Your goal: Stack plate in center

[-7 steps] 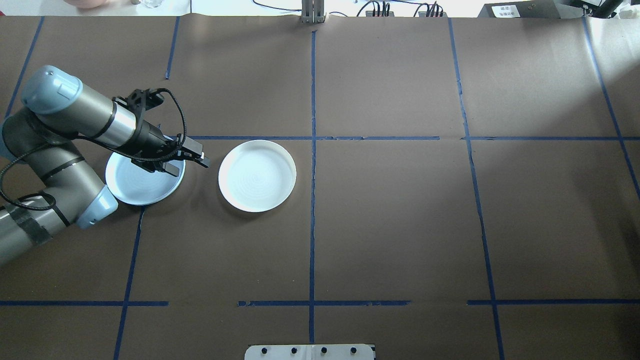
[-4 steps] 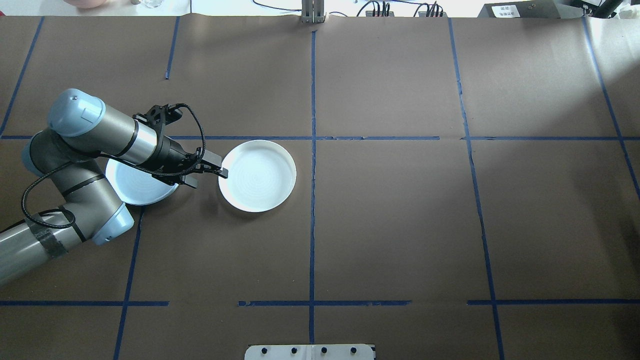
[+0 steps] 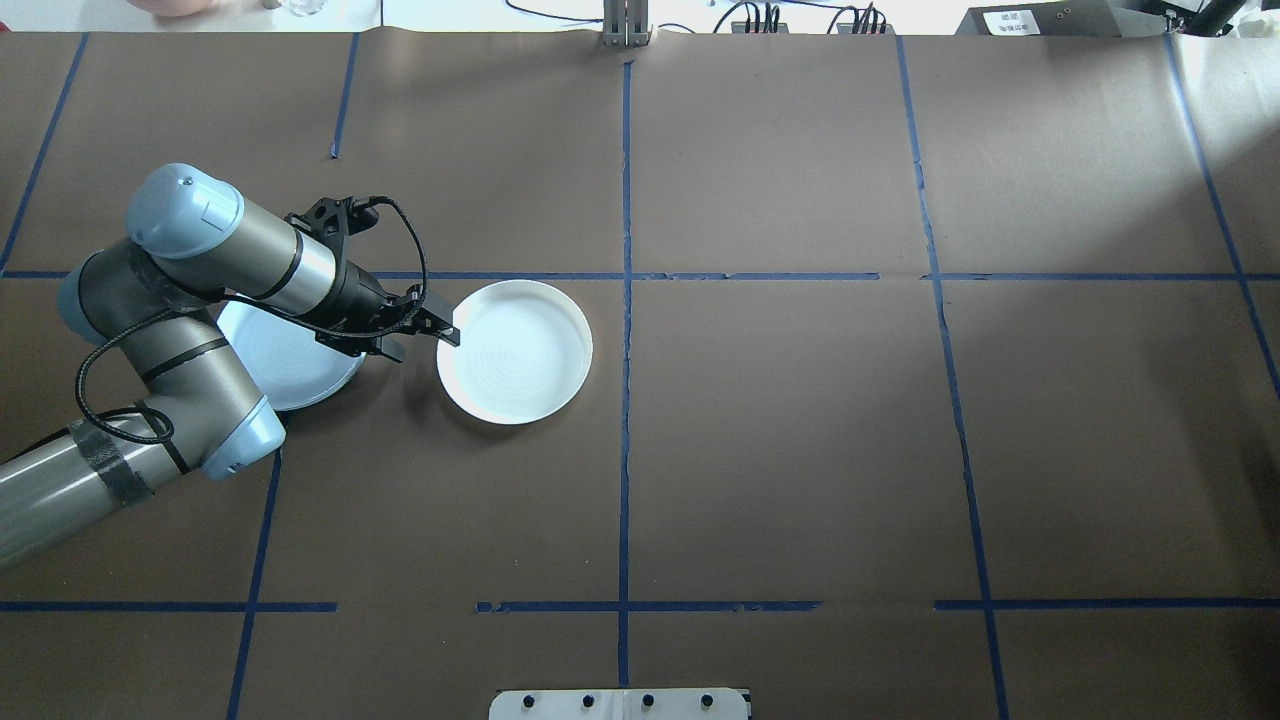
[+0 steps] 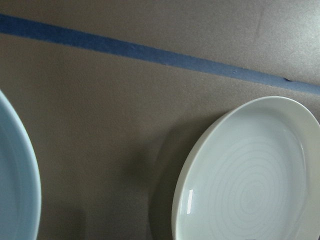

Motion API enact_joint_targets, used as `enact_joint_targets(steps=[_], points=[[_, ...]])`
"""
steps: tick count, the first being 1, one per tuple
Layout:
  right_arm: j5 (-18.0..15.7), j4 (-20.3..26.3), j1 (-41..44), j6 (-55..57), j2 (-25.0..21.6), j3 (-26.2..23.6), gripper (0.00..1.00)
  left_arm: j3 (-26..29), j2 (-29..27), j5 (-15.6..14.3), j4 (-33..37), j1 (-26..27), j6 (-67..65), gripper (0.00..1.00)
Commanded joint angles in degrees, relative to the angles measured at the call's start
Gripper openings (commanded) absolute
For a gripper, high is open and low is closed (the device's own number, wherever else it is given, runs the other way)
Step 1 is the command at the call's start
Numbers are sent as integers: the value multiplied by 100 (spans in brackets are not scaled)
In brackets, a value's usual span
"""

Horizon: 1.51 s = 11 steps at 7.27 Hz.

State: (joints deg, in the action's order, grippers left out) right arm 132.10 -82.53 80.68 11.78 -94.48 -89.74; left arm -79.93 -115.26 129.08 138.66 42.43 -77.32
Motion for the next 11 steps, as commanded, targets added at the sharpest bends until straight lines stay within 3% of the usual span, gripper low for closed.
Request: enact_joint_targets(steps=[1, 4, 5, 6, 9, 11], points=[[0, 0, 0, 0, 0, 0, 100, 30, -92, -50, -84, -15, 15, 77], [0, 0, 0, 0, 0, 0, 100, 198, -181, -50, -93, -41, 24, 73], [0, 0, 0, 0, 0, 0, 100, 189, -189, -41, -93, -33, 24, 43], [0, 0, 0, 0, 0, 0, 100, 197, -207, -50, -93, -41, 7, 19], [0, 0, 0, 0, 0, 0, 100, 198, -216, -41, -93, -41, -2, 12], [0, 0, 0, 0, 0, 0, 100, 189, -216, -41, -85, -41, -2, 0]])
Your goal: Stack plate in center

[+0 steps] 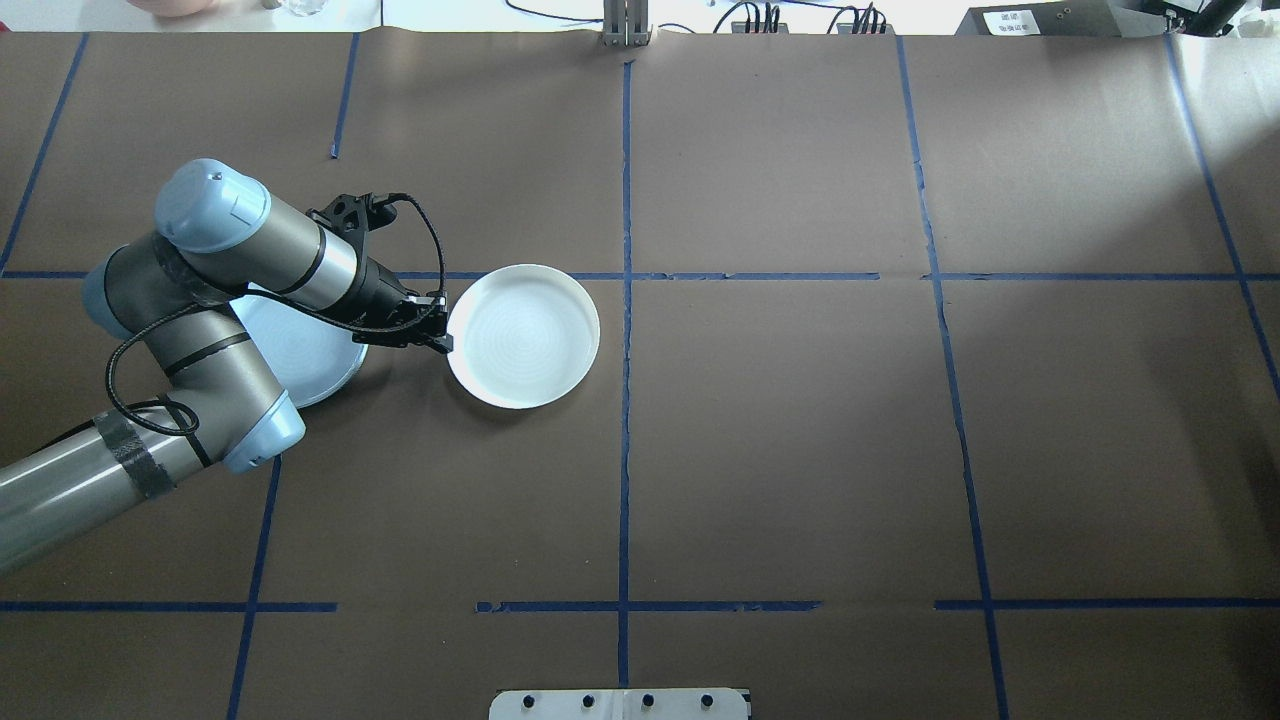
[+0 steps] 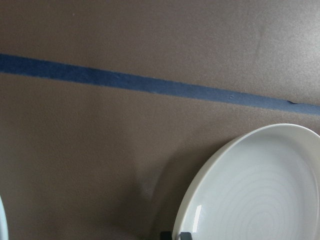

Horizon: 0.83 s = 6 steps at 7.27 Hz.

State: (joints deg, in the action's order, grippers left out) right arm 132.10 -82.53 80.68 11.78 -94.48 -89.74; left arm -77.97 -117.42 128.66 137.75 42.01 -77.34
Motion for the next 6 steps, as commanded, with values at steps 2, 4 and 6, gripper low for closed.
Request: enact_joint_targets(steps=[2, 4, 6], points=[[0, 0, 0, 0, 0, 0, 100, -77, 17, 27, -2, 87, 43, 0], [0, 0, 0, 0, 0, 0, 100, -209, 69, 62, -63, 569, 323, 0], [0, 0, 0, 0, 0, 0, 100, -559, 357, 210, -755, 999, 1392, 0]])
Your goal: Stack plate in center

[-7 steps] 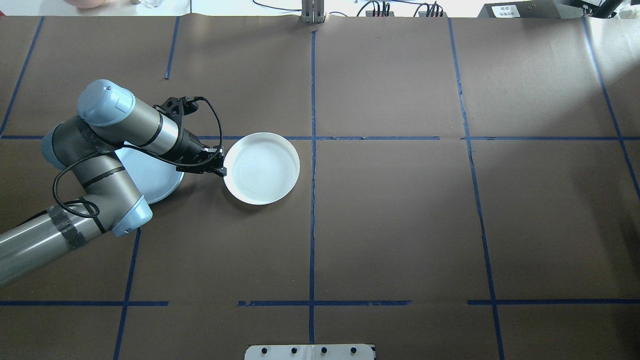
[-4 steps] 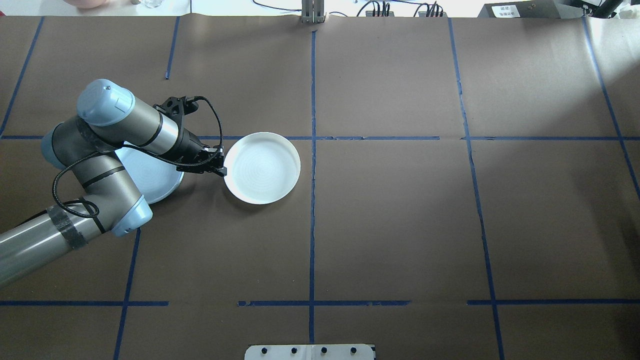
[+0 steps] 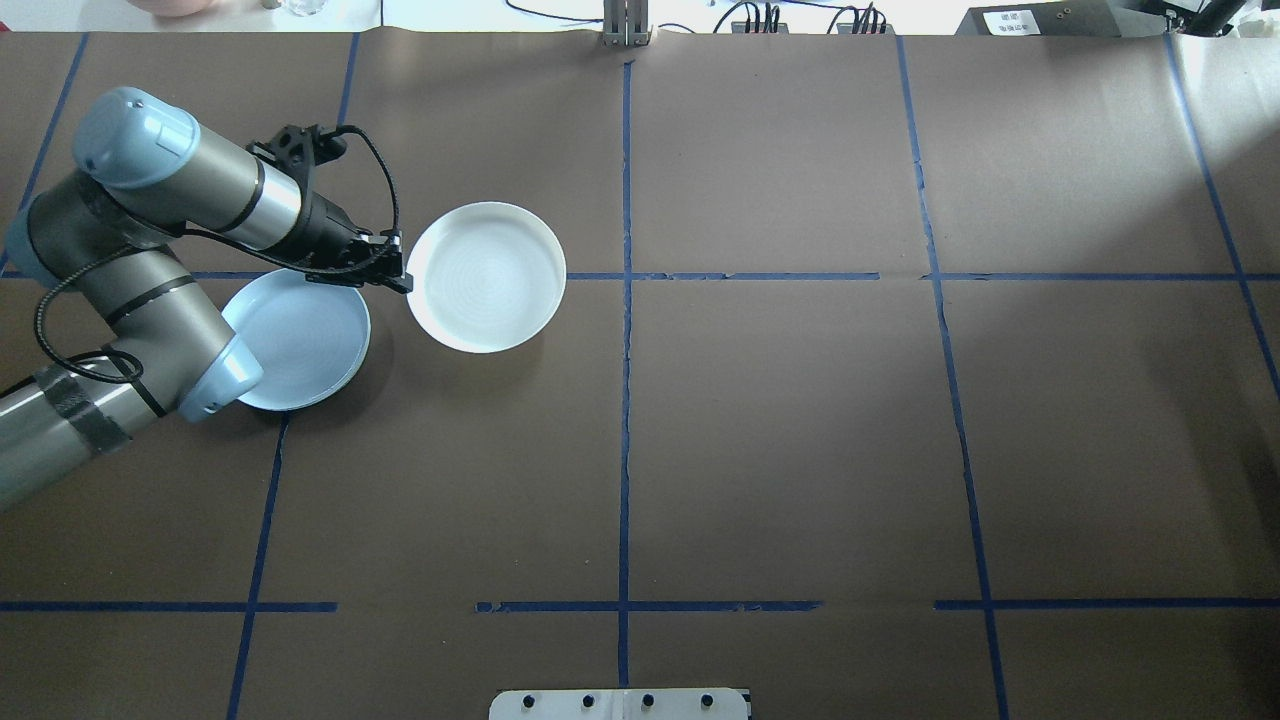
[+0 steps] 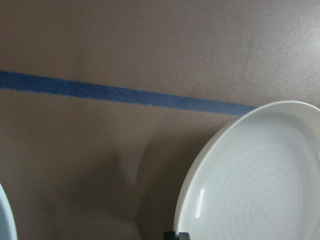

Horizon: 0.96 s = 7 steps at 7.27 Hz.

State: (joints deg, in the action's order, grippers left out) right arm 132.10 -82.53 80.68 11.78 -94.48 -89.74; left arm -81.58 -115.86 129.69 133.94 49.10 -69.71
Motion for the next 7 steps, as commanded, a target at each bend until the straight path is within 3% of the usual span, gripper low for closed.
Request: enact_joint_targets(steps=[1, 4, 5, 7], points=[[0, 0, 0, 0, 0, 0, 100, -305, 448, 370, -552, 546, 1025, 0], [0, 0, 0, 0, 0, 0, 100, -614, 1265, 732, -1054, 1039, 2510, 0], [0, 0, 0, 0, 0, 0, 100, -623, 1424, 985, -1054, 1084, 2628, 0], [0, 0, 0, 0, 9, 0, 100, -623, 1514, 1005, -1054, 1084, 2734, 0]])
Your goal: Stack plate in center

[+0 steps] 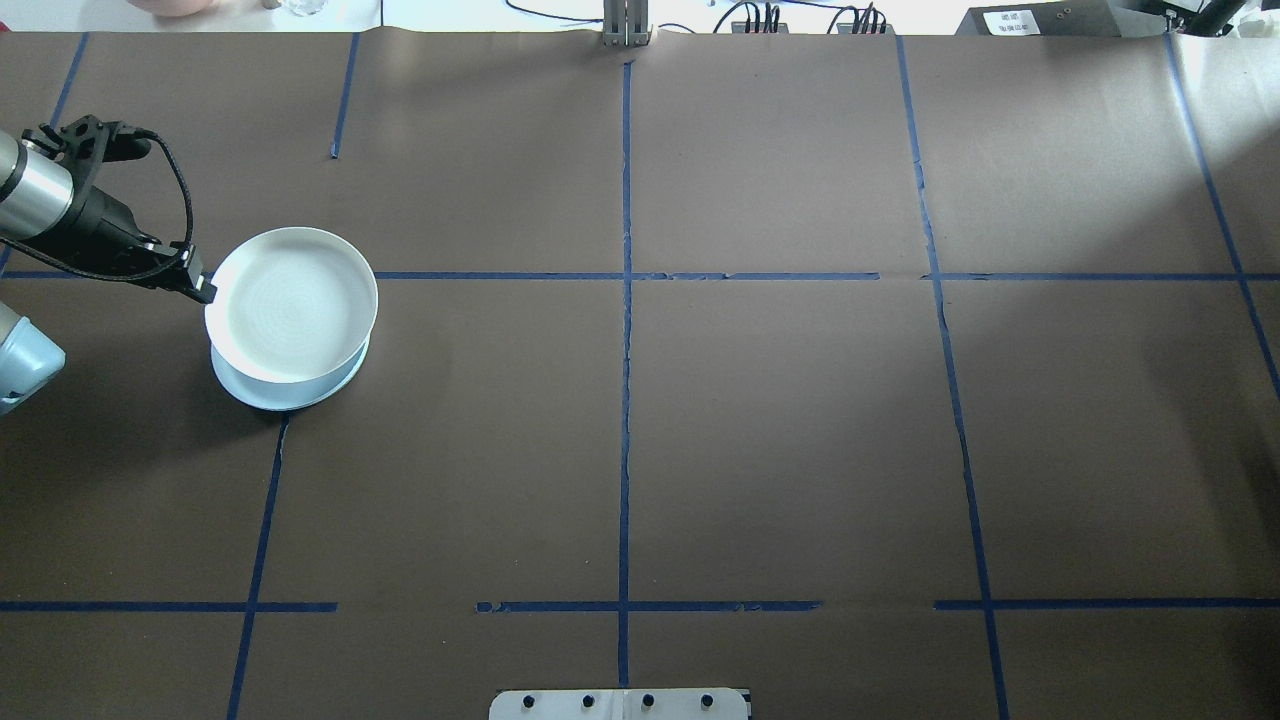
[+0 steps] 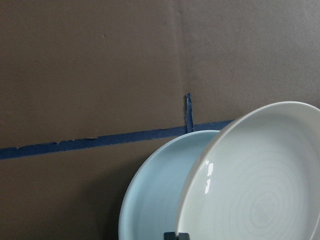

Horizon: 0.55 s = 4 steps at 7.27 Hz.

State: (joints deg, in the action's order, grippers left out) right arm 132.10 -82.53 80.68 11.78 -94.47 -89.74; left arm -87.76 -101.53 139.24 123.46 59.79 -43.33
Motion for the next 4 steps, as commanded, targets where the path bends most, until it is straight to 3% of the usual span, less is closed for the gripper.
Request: enact_joint_targets(steps=[1, 4], points=[[0, 0, 0, 0, -1, 0, 100, 4, 81, 181, -6, 6, 88, 0], [0, 0, 0, 0, -1, 0, 100, 101, 133, 191, -84, 15, 342, 0]])
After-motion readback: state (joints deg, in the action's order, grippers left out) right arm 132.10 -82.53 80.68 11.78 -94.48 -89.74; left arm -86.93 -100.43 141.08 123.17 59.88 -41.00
